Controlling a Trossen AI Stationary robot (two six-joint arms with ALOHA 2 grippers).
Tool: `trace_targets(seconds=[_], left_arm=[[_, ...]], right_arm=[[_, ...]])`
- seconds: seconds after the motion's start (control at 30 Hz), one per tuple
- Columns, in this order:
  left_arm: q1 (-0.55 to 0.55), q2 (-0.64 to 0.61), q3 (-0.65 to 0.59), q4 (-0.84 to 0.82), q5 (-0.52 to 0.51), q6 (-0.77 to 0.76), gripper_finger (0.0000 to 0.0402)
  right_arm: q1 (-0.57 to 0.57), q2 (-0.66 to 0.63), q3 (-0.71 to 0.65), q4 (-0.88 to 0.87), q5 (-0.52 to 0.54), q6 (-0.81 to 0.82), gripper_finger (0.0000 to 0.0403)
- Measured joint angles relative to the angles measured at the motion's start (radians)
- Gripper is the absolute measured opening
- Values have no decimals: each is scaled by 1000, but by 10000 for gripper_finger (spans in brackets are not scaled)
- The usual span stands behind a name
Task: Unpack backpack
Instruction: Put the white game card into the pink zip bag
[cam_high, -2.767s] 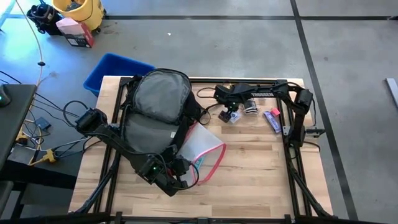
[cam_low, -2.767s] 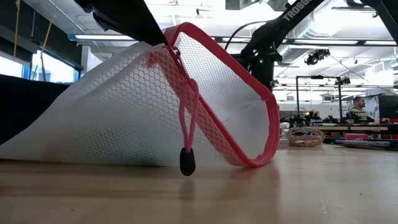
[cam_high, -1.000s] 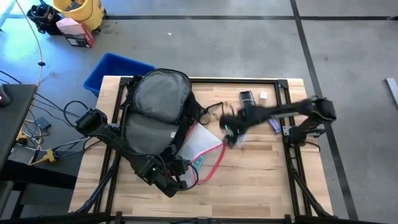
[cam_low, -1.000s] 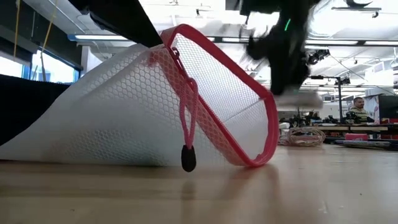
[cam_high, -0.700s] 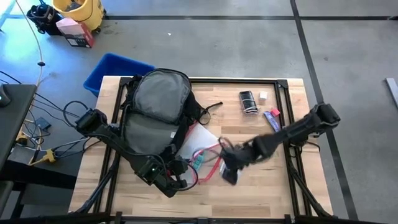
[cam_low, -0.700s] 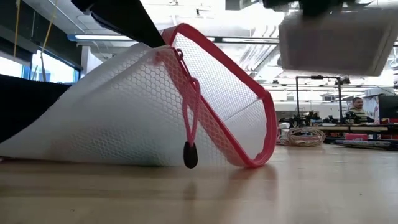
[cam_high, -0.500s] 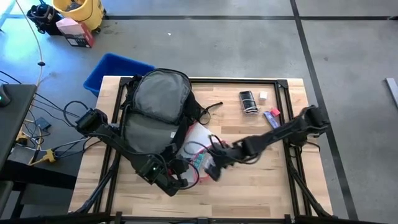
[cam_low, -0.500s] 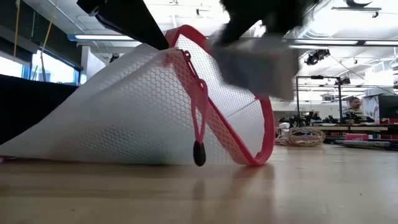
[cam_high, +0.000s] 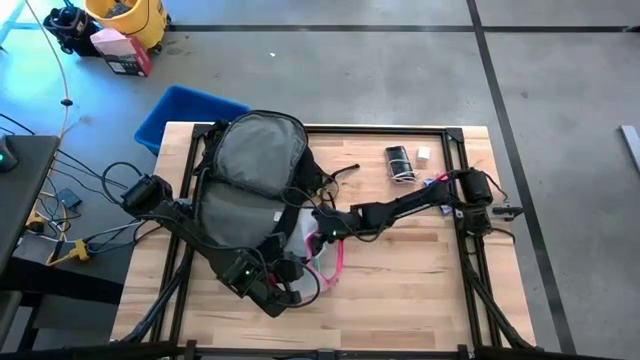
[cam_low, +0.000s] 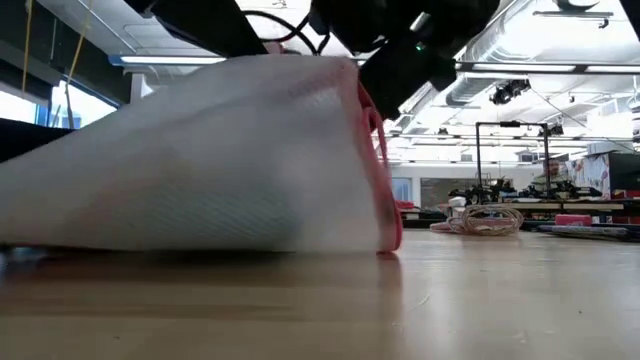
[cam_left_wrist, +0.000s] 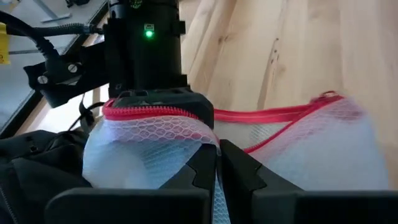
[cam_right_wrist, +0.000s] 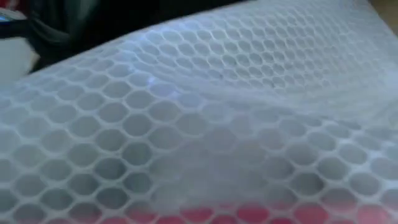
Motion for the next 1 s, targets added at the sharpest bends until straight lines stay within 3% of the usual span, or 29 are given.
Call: trace_targets(seconds=[0.07, 0.27, 0.47, 0.77, 1.0], left_arm=[[-1, 0, 0, 0, 2, 1, 0], [-9, 0, 0, -10, 29, 2, 0], [-14, 0, 0, -97, 72, 62, 0], [-41, 0, 0, -151, 179, 284, 0], [-54, 0, 0, -119, 183, 341, 0]], right_arm=[[1, 0, 0, 5, -7, 2, 379], [13, -21, 0, 6, -25, -68, 316], [70, -140, 4, -161, -80, -137, 306], [276, -286, 4, -478, 145, -148, 306], [405, -344, 4, -704, 366, 65, 307]])
